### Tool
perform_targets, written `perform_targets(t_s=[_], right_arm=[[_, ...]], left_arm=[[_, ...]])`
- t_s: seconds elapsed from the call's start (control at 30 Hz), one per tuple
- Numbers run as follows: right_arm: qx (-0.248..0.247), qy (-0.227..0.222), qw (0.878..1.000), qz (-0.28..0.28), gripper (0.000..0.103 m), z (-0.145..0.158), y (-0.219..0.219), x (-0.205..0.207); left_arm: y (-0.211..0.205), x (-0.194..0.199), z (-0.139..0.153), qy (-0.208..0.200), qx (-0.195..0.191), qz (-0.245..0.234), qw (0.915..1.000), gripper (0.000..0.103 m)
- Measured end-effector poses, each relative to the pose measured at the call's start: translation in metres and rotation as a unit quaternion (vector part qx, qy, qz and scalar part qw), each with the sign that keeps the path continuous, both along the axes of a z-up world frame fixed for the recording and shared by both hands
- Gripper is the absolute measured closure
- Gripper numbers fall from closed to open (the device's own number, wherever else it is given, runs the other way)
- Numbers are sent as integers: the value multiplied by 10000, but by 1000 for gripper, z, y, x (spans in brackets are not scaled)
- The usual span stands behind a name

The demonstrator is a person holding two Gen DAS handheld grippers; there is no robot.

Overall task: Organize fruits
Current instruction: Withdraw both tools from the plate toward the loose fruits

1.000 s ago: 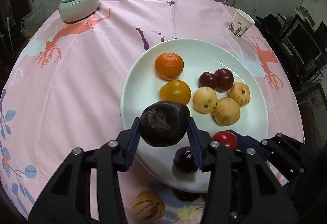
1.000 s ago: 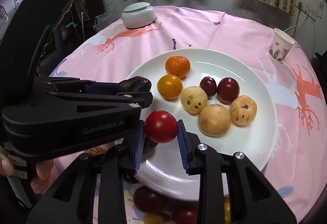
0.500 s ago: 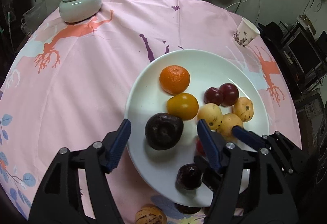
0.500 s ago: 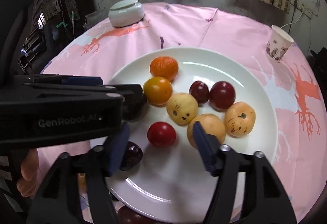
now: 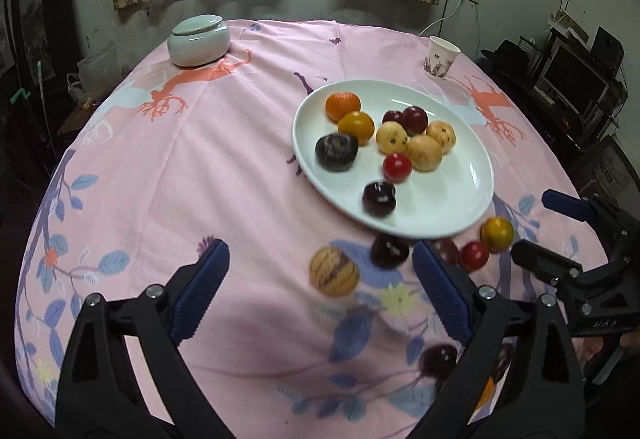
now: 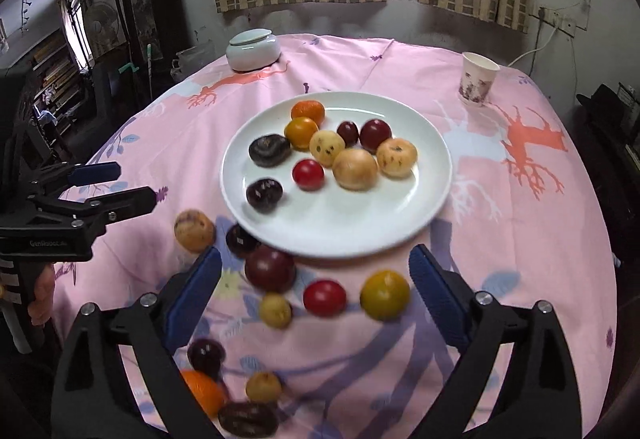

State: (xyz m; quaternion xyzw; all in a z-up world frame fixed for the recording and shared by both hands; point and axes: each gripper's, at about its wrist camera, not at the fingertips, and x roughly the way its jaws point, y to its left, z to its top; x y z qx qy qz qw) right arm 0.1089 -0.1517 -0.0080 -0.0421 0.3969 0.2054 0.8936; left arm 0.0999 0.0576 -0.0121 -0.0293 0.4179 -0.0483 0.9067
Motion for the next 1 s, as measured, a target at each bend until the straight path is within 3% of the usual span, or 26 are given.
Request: perform_targets(t_s=[0.13,0.3,0.6,0.67,0.73,0.93,1.0], right_arm=[[-4,90,9990,-442,8,-23,-21,-38],[97,331,9957,-856,8,-41,-35,-56],[-207,61,9953,-943,8,-33,-35,-32],[-299,-33,9949,-959,25,-39,-34,-17],[-297,215,9951,-920,46,-51,-33,2],[-246,437,9944,-930,51,-67,-29,26],[-63,524,9950,-851,64,-72,-29,33]], left_arm=[[6,-43,-21,48,-264,147,9995,6],[14,-59,-35,248,-425,270,9984,6],[15,-67,-34,251,-417,243,9985,6],[15,-67,-35,270,-423,244,9984,6],[16,-67,-34,269,-406,261,9985,6],[23,-65,-35,295,-434,363,9980,6],[24,-62,-37,320,-460,355,9978,6]])
